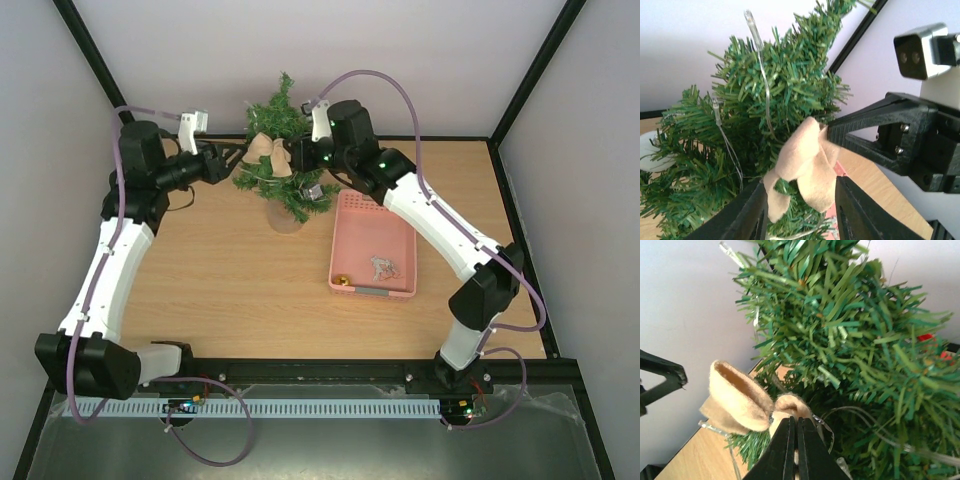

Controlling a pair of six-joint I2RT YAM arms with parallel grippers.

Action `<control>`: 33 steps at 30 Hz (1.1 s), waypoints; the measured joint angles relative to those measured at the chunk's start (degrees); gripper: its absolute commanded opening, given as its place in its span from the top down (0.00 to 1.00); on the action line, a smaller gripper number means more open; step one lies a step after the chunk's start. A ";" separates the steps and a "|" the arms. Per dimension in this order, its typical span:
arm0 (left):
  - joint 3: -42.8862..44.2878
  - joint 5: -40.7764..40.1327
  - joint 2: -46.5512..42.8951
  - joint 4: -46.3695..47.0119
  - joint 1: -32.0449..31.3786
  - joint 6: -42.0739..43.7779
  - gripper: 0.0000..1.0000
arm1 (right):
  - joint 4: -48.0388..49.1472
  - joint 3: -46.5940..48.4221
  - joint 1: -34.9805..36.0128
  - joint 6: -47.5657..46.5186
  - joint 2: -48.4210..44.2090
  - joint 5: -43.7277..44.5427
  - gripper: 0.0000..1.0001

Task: Decorate the small christmas tree
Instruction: Adjust the decoration item on the Christmas tree.

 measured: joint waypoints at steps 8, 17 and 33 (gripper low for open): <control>3.74 1.77 3.23 1.81 -0.02 1.36 0.75 | -1.33 1.53 -0.37 -1.03 0.87 1.90 0.98; 4.68 6.16 8.83 6.08 -2.54 -0.83 0.76 | -2.05 3.56 -0.44 -1.55 1.77 2.49 0.97; 8.11 -6.16 13.57 3.17 -3.93 4.66 0.75 | -4.92 6.34 -0.52 -1.53 4.42 4.13 0.91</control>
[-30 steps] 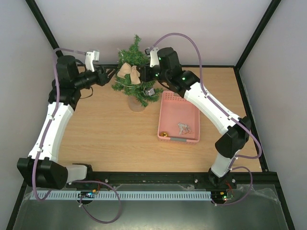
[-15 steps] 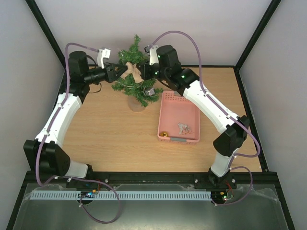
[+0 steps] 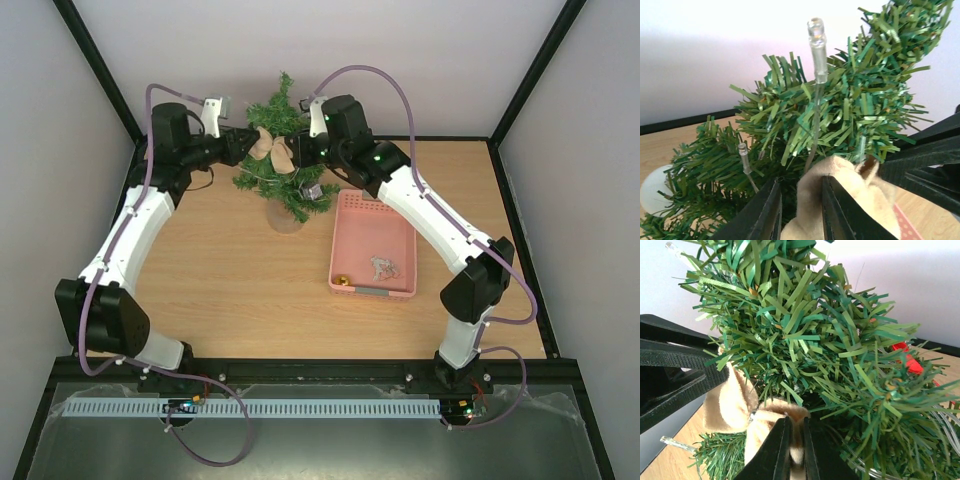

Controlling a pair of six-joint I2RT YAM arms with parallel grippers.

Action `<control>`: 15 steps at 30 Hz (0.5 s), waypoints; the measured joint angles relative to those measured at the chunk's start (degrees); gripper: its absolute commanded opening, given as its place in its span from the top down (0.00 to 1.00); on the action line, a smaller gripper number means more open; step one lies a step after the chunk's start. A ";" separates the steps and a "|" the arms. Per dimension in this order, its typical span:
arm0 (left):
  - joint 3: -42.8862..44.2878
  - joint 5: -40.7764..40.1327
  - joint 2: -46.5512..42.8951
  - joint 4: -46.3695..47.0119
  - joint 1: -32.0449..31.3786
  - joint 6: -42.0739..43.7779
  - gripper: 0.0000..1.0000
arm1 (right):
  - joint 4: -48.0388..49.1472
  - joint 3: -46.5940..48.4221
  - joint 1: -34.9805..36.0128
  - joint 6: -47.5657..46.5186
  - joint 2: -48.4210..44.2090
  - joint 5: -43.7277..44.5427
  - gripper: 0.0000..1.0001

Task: Decorate the small christmas tree
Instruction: Adjust the decoration item on the Christmas tree.

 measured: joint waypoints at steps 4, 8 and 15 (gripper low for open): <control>0.00 -1.95 0.26 -0.13 -0.13 1.27 0.75 | 0.00 0.00 0.00 0.04 0.00 0.57 0.86; -0.02 -2.32 0.31 -0.11 -0.33 1.46 0.72 | 0.02 0.00 0.00 -0.04 -0.02 0.76 0.79; 0.00 -1.33 0.28 -0.11 -0.35 -0.20 0.66 | 0.04 -1.22 0.00 0.00 -1.51 0.98 0.75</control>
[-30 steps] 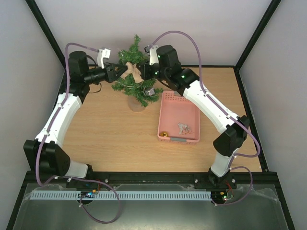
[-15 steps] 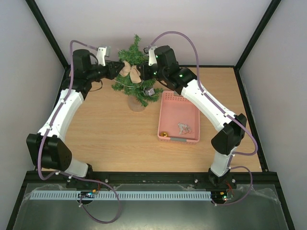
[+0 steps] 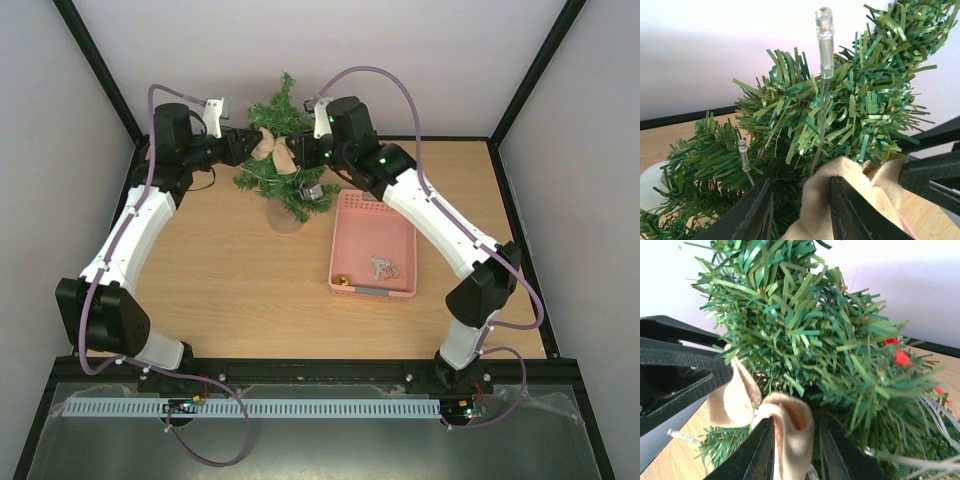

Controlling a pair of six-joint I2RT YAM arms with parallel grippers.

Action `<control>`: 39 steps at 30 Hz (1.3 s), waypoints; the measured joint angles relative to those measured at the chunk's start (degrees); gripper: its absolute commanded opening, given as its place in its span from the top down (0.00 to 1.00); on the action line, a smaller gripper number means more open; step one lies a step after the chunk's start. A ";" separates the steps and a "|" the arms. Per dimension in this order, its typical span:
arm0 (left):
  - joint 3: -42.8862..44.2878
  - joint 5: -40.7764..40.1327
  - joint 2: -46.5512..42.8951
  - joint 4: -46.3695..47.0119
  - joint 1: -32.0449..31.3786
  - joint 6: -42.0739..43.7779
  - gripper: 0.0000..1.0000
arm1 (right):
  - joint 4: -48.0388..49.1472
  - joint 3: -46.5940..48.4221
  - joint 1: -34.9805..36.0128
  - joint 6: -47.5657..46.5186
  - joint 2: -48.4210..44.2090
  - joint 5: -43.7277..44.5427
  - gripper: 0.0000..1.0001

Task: Decorate the small christmas tree
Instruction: Adjust the decoration item on the Christmas tree.

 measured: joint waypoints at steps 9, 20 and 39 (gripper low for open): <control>0.02 -1.33 -1.81 -0.15 0.15 -4.35 0.50 | 0.48 -6.34 0.00 0.57 -6.84 0.52 0.66; 0.02 -0.87 -5.05 -0.68 0.79 -6.64 0.32 | 2.60 -18.88 0.00 2.29 -17.07 3.13 0.52; -24.15 -14.51 -25.33 -4.94 4.50 -4.63 0.00 | -1.92 -50.99 -0.28 9.40 -36.24 17.14 0.51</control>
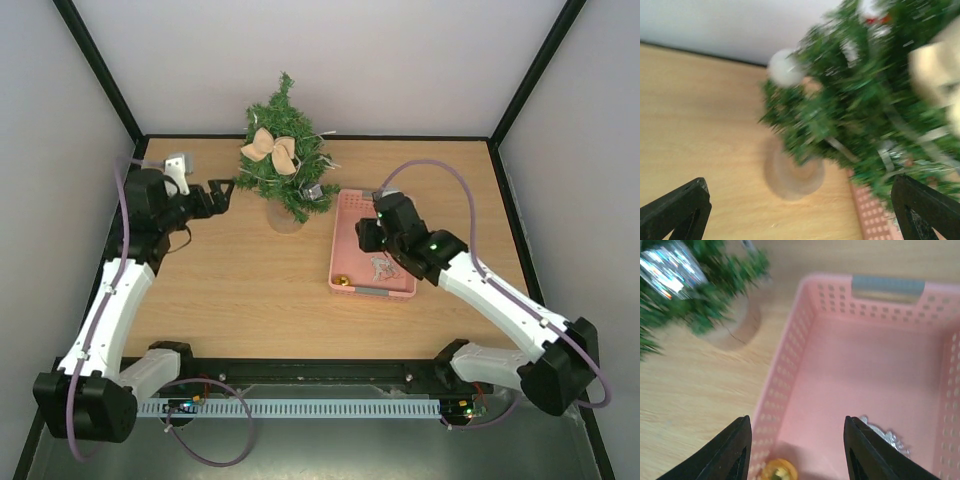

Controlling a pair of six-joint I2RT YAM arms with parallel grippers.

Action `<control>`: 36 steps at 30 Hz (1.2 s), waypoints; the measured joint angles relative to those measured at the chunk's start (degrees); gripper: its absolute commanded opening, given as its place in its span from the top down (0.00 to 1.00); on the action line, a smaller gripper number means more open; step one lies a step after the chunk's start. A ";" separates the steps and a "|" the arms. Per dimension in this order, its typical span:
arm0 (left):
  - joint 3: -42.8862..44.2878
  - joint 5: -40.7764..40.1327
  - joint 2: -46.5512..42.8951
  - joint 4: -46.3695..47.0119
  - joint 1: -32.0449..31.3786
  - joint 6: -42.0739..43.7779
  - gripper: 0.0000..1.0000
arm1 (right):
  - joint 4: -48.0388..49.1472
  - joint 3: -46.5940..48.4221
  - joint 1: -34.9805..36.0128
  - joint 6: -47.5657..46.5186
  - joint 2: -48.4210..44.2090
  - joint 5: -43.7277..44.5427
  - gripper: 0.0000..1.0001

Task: Decorate the small christmas tree
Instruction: Adjust the decoration item on the Christmas tree, then pick up the decoration item from the storage box.

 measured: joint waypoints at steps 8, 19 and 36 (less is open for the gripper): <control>-13.88 1.49 -1.86 2.21 2.67 -2.97 0.00 | -3.45 -2.75 -2.71 -0.83 8.76 0.22 0.57; -19.12 8.24 -4.22 6.93 2.54 -3.04 0.00 | -5.84 -1.64 -5.62 -6.54 18.23 -6.99 0.66; -22.60 11.13 -0.72 8.52 2.54 -3.65 0.00 | 1.97 -8.02 -5.49 -4.83 22.23 -30.56 0.37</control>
